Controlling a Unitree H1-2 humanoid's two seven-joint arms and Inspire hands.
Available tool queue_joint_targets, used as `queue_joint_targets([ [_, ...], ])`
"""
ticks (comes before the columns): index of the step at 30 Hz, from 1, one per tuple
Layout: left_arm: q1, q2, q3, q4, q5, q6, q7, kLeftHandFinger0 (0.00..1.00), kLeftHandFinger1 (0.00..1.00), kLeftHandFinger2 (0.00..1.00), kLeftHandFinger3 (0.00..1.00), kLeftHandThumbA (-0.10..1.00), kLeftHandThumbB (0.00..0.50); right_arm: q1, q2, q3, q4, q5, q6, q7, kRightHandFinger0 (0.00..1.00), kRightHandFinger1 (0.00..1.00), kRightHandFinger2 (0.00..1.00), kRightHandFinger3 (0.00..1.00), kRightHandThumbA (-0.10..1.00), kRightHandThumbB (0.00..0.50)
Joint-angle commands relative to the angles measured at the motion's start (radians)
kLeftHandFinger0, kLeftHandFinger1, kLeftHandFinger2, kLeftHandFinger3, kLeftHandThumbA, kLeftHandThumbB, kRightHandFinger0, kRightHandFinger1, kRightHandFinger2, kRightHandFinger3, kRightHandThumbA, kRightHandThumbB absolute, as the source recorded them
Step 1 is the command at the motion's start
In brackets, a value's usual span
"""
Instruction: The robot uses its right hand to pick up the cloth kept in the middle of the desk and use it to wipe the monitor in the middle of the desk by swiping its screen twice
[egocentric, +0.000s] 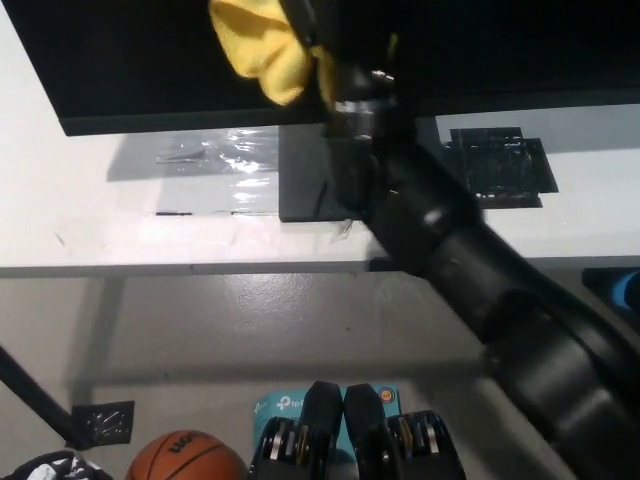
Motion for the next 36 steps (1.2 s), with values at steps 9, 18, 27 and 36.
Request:
queue_joint_targets([
  [9, 0.016, 0.025, 0.025, -0.031, -0.009, 0.0, 0.002, 0.73, 0.73, 0.09, 0.0, 0.63, 0.5, 0.292, -0.295, 0.006, -0.447, -0.099, -0.032, 0.17, 0.0, 0.13, 0.58, 0.73, -0.1, 0.219],
  [18, 0.016, 0.026, 0.035, -0.008, -0.01, -0.04, 0.008, 0.68, 0.68, 0.09, 0.0, 0.65, 0.5, 0.346, -0.385, 0.022, -0.323, -0.149, -0.095, 0.147, 0.0, 0.08, 0.56, 0.66, -0.1, 0.157],
  [27, 0.018, 0.026, 0.044, -0.008, 0.009, -0.047, 0.017, 0.67, 0.68, 0.06, 0.0, 0.68, 0.5, 0.349, -0.385, 0.02, -0.216, -0.168, -0.056, 0.17, 0.0, 0.01, 0.44, 0.55, -0.1, 0.242],
  [36, 0.034, 0.022, 0.06, -0.022, -0.009, -0.035, 0.013, 0.7, 0.69, 0.05, 0.0, 0.67, 0.5, 0.28, -0.357, 0.059, 0.046, -0.204, -0.046, 0.1, 0.0, 0.09, 0.45, 0.28, -0.1, 0.087],
])
